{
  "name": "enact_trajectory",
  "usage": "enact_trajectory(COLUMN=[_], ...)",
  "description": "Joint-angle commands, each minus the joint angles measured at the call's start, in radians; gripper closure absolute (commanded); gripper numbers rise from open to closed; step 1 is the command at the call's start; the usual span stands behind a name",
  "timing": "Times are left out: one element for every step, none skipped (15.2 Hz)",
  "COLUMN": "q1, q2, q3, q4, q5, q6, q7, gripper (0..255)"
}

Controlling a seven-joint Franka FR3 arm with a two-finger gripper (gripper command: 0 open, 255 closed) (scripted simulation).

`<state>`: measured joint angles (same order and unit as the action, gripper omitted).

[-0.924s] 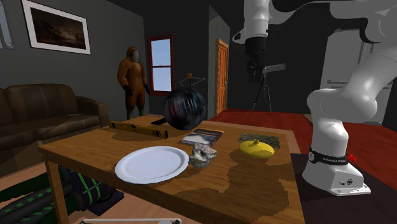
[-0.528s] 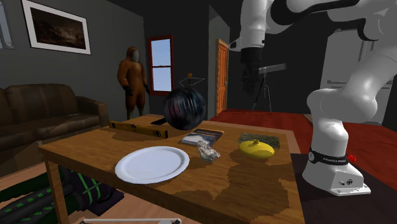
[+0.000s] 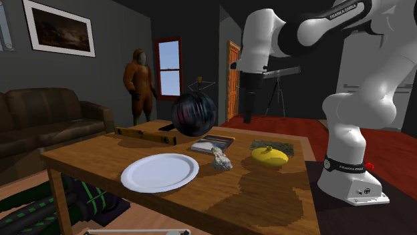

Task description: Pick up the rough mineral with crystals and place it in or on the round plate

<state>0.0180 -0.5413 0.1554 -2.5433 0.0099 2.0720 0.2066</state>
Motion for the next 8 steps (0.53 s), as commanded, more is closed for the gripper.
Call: enact_trajectory(q1=[-0.009,-0.016,-0.024,-0.034,-0.044,-0.057,-0.069,-0.082], q2=[0.058,0.092,0.129,0.166,0.205,0.246,0.287,0.330], q3=[0.038,0.058,0.078,0.098,0.118,0.138,0.158,0.176], q4=[-0.013,-0.011,-0.008,-0.002,0.006,0.016,0.029,0.044], q5=[-0.020,-0.035,-0.053,-0.074,-0.099,-0.128,-0.163,-0.202], q6=[0.088,0.127,0.165,0.201,0.236,0.268,0.298,0.326], q7=[0.059,0.092,0.126,0.162,0.201,0.242,0.287,0.335], gripper=[0,0,0,0,0,0,0,0])
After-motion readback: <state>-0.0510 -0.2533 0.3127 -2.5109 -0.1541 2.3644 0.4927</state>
